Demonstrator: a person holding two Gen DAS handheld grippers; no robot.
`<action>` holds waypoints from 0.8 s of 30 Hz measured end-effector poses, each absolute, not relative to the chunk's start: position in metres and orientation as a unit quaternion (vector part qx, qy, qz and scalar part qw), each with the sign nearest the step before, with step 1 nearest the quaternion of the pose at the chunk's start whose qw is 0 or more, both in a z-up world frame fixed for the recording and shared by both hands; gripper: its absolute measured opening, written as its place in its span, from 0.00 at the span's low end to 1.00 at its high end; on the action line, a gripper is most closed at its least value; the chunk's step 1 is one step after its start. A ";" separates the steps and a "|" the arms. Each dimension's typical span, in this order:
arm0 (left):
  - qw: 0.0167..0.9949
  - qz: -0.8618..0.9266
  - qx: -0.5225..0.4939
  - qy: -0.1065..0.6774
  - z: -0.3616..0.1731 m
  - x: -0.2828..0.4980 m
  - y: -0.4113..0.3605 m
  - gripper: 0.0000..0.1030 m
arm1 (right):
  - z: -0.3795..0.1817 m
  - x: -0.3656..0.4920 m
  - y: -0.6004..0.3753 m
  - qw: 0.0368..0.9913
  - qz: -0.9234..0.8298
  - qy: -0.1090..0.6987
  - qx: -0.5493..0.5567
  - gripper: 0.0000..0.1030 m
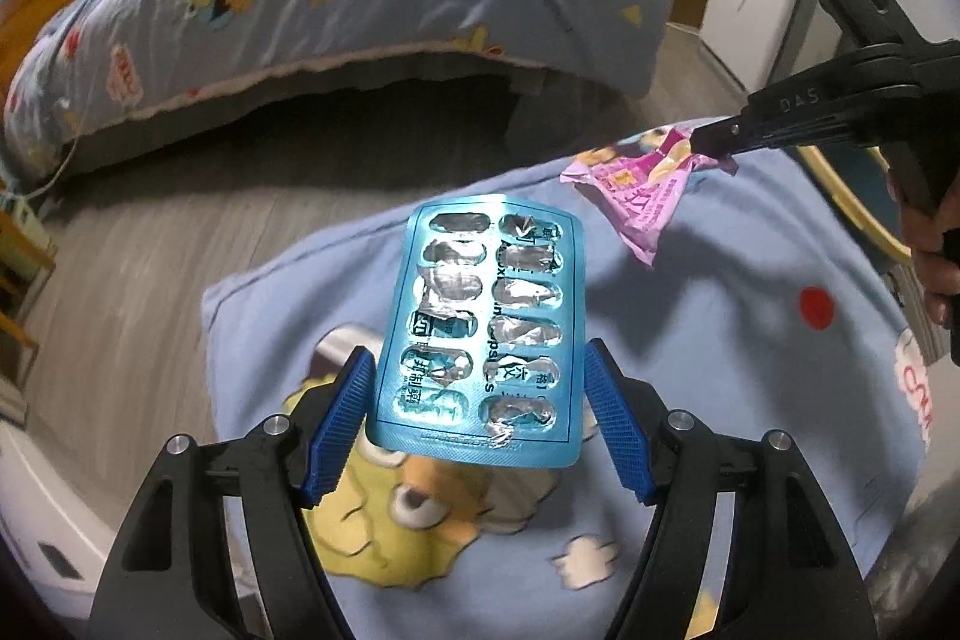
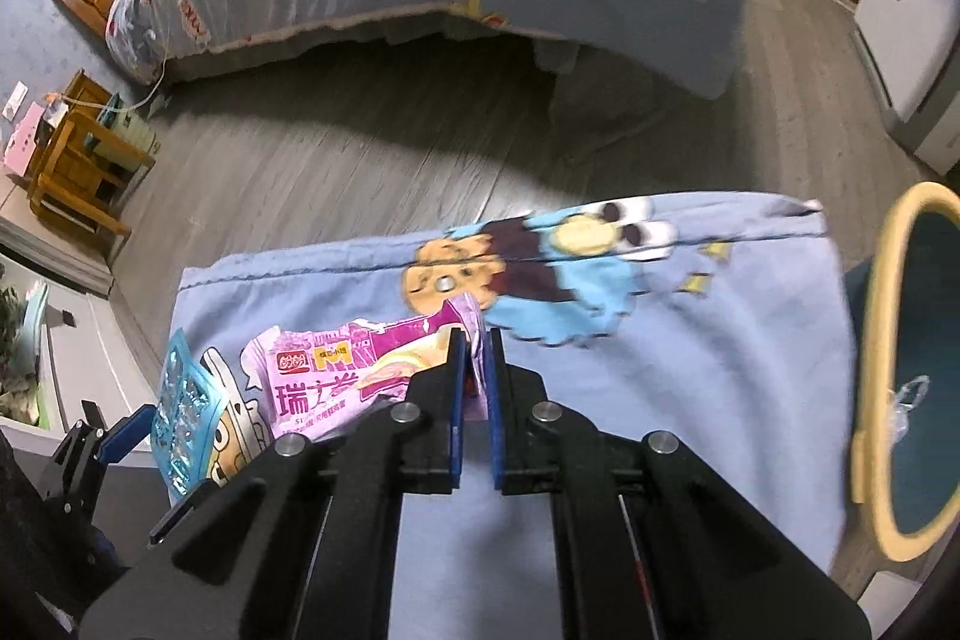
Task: Collect trash
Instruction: 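Carry the pink wrapper and blister pack over the bin with both tools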
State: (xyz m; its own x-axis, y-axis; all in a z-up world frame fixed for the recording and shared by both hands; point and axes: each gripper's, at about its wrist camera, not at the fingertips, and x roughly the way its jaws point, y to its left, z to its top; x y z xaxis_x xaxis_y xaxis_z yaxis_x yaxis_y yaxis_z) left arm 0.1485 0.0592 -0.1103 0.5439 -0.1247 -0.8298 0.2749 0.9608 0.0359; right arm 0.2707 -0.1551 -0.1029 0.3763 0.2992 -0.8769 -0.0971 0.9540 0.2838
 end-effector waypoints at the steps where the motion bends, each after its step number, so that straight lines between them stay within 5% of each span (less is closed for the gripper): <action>1: 0.875 -0.119 0.084 0.461 -0.109 0.149 0.052 0.69 | -0.100 0.269 -0.164 0.826 0.117 0.543 0.094 0.06; 24: 0.860 -0.247 0.144 0.422 -0.095 0.156 -0.158 0.69 | -0.072 0.209 -0.402 0.856 -0.018 0.498 0.138 0.06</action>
